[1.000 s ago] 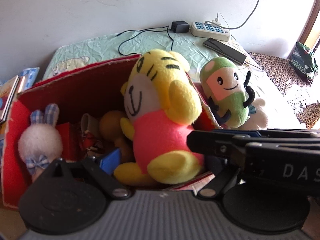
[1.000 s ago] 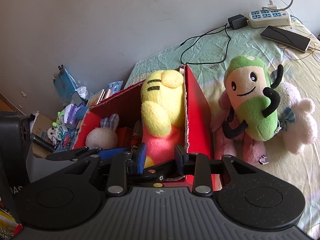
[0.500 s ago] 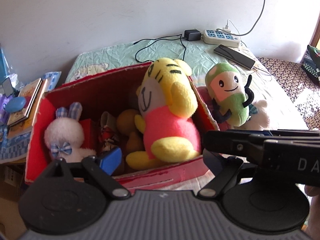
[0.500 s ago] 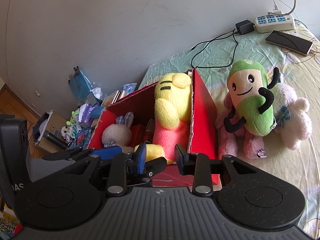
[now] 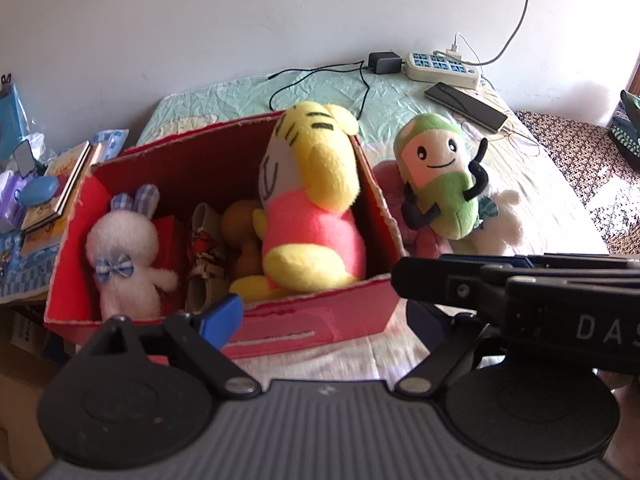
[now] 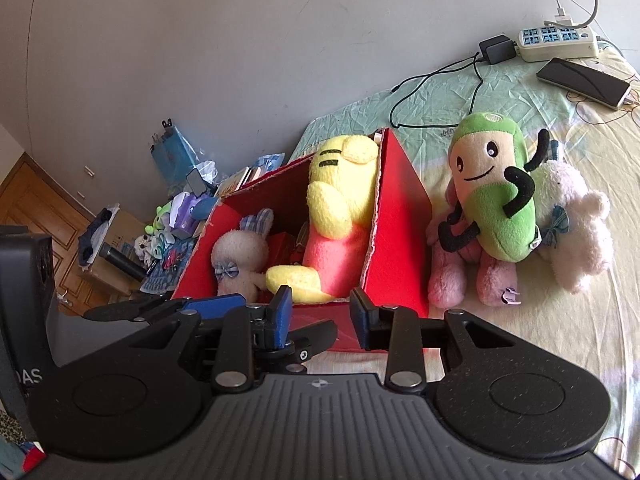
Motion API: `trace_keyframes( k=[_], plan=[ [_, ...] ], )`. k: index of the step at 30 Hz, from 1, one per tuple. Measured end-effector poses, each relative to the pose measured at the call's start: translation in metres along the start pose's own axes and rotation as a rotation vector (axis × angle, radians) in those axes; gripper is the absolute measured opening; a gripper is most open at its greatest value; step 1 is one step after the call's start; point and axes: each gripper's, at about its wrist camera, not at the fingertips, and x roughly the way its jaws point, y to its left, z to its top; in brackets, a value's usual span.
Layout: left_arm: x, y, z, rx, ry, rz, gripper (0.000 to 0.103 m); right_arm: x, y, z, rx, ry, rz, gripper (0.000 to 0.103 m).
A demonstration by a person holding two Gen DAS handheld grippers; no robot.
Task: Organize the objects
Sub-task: 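Withdraw the right gripper from the box toward the green doll, then grasp the green-and-cream doll with the right gripper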
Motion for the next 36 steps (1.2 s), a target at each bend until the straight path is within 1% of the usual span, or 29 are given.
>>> trace_keyframes(
  k=[10, 17, 25, 30, 36],
  plan=[
    [0.007, -0.029, -0.014, 0.002, 0.052, -0.01, 0.088, -0.007, -0.027, -0.012, 0.013, 0.057, -0.002, 0.036],
    [0.015, -0.065, -0.021, 0.063, 0.073, -0.019, 0.088, -0.015, -0.057, -0.021, 0.065, 0.079, -0.015, 0.036],
    [0.03, -0.103, -0.018, 0.105, 0.092, -0.084, 0.088, -0.03, -0.096, -0.022, 0.132, 0.087, -0.044, 0.036],
    [0.04, -0.126, -0.011, 0.121, 0.075, -0.121, 0.088, -0.044, -0.123, -0.015, 0.172, 0.07, -0.058, 0.036],
    [0.052, -0.142, 0.006, 0.13, 0.022, -0.113, 0.088, -0.057, -0.143, 0.003, 0.184, 0.029, -0.06, 0.037]
  ],
)
